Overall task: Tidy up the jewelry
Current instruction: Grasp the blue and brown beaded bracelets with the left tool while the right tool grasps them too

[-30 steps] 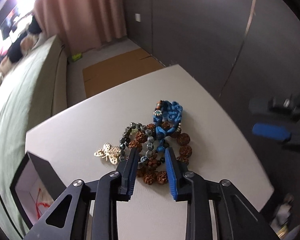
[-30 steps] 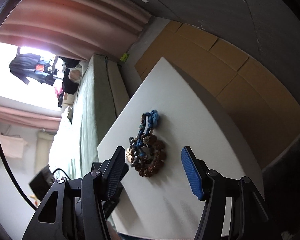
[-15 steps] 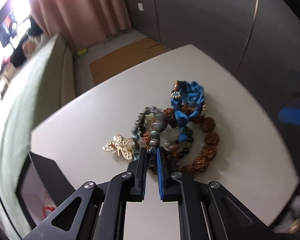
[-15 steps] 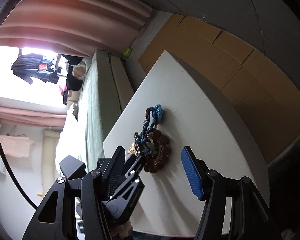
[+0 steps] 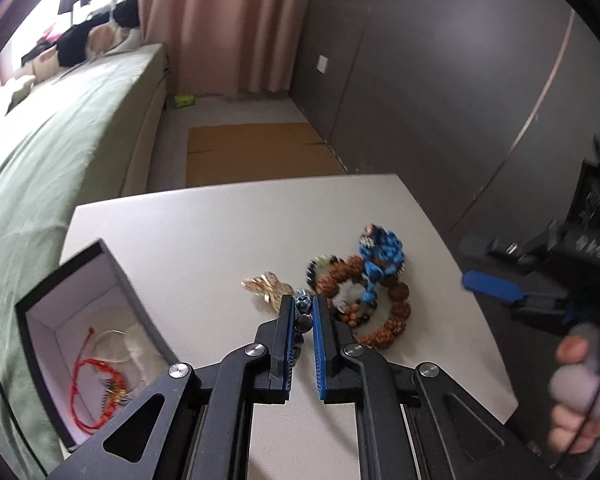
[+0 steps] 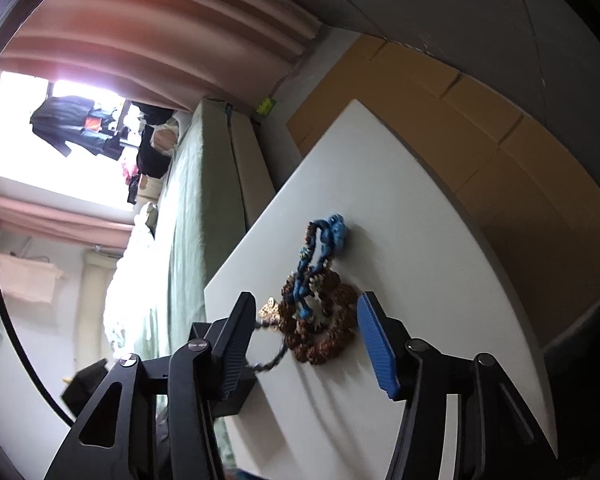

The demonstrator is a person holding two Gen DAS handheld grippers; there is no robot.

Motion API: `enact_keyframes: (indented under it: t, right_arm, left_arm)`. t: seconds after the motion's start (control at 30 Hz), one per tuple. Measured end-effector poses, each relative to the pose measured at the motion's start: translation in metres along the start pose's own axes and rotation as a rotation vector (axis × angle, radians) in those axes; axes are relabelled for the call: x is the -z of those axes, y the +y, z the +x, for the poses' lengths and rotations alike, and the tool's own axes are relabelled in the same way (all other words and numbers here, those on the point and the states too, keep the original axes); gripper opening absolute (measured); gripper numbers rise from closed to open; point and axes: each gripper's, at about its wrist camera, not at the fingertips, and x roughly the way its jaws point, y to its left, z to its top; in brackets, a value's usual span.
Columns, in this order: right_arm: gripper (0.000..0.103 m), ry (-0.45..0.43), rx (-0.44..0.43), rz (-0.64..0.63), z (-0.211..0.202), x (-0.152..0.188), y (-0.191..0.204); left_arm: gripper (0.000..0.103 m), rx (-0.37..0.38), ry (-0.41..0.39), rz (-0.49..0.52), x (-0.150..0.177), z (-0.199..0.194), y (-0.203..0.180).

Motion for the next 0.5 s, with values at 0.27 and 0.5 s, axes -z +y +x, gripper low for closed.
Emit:
enact_keyframes:
  t: [0.27,0.5]
  right_arm:
    - [0.039,0.012,0.057,-0.042,0.037,-0.006,0.003]
    - [0.029,-0.008,0.098,-0.079,0.056,-0.010,0.007]
  left_arm:
    - [0.009,0.026,-0.077,-0.077,-0.010,-0.031,0.029]
    - [0.009,0.025,-0.141,-0.157,-0.010,-0.063,0.062]
